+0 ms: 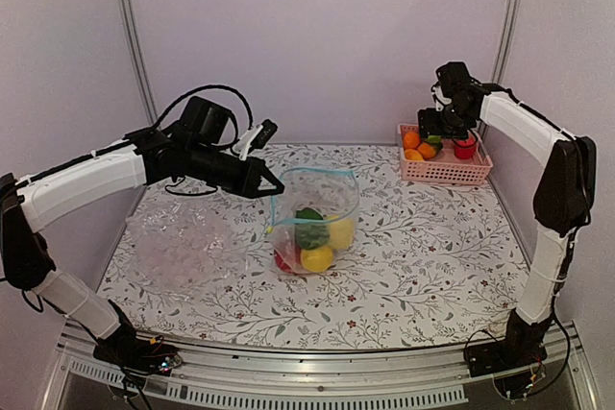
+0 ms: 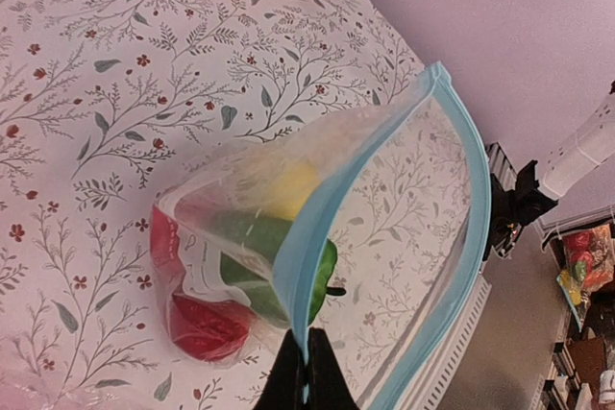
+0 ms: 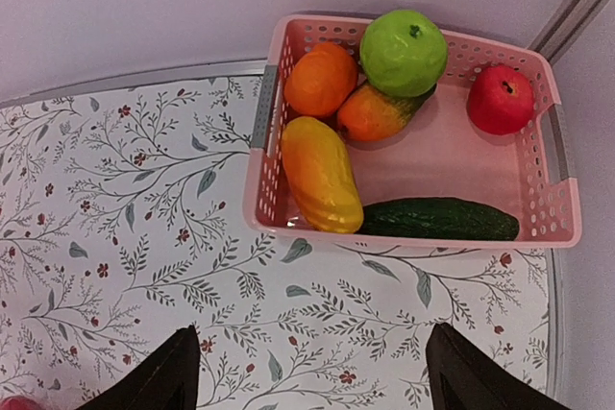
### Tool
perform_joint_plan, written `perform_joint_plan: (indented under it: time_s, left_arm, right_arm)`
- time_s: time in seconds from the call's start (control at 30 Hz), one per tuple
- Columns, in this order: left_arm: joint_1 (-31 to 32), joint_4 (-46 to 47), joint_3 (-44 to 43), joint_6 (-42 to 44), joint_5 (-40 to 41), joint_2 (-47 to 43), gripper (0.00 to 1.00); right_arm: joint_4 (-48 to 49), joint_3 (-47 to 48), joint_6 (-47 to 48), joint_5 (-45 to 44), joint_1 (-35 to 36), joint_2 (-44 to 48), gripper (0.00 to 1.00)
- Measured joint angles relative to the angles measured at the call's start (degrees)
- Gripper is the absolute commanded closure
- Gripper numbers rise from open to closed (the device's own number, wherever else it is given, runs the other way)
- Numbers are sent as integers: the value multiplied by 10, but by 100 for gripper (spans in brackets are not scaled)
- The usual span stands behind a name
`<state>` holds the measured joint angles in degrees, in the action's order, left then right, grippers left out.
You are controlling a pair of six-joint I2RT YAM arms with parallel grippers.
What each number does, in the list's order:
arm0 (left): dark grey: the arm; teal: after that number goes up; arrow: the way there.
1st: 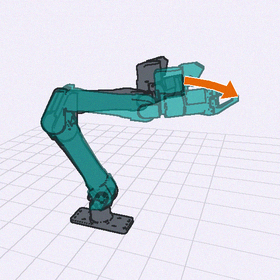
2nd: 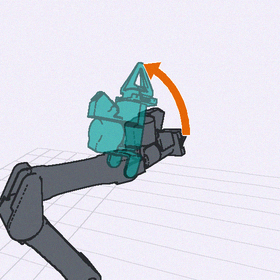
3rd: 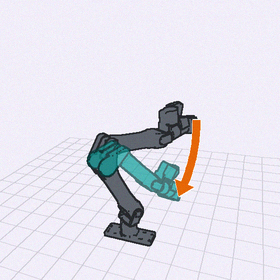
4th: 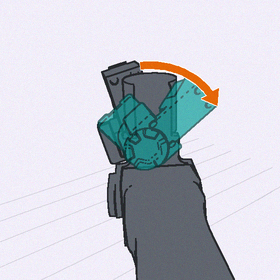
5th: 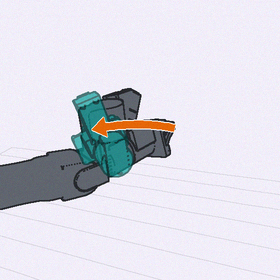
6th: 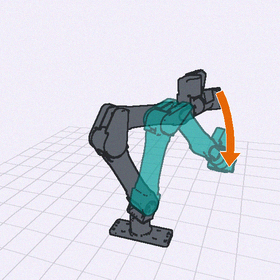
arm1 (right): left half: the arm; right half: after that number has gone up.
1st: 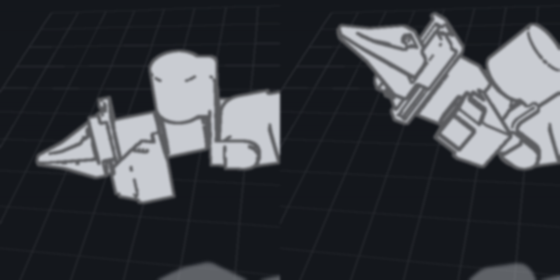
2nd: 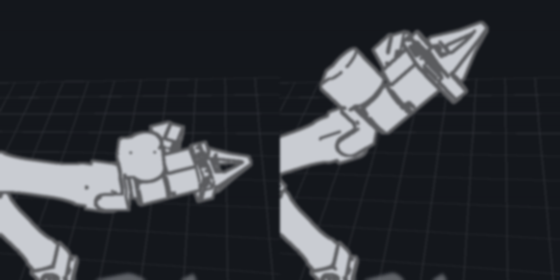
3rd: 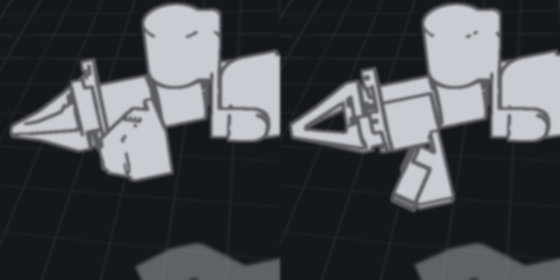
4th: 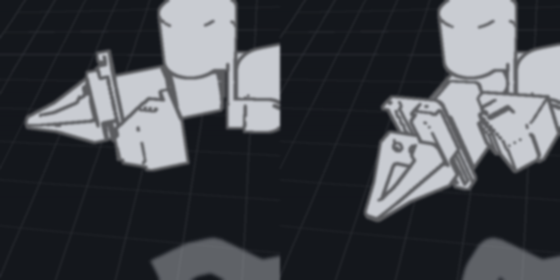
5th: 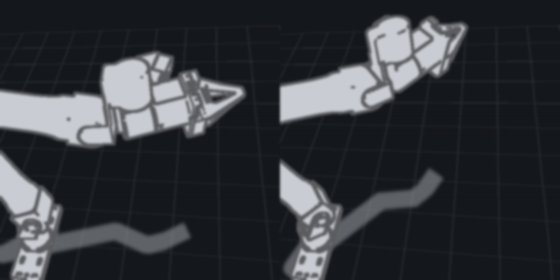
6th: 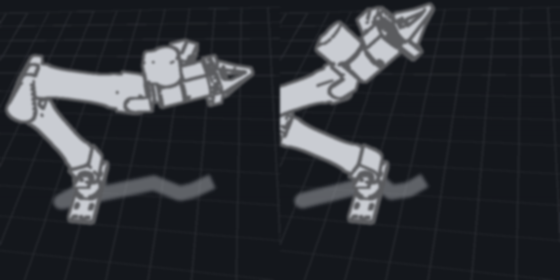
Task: Place the food in the zip-top bag and seal the zipper
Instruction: Pick up the fake fruit from the bin.
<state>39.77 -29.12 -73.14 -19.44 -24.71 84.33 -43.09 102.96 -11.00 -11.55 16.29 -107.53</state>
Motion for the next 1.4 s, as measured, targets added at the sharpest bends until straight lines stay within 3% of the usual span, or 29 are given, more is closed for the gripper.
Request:
perform_joint_plan:
  time_s: [0.23,0.57,0.83,1.17,1.4]
  left_arm:
    - [0,-1,0,0,0,0,100]
    - [0,-1,0,0,0,0,100]
    - [0,-1,0,0,0,0,100]
    - [0,-1,0,0,0,0,100]
    - [0,-1,0,0,0,0,100]
  right_arm:
    - [-30,146,30,70,-47,-134,21]
    - [-72,200,73,99,-72,-258,22]
    - [-85,302,94,102,-73,-318,22]
    - [-94,318,115,130,-73,-366,23]
    - [-99,330,121,146,-73,-389,31]
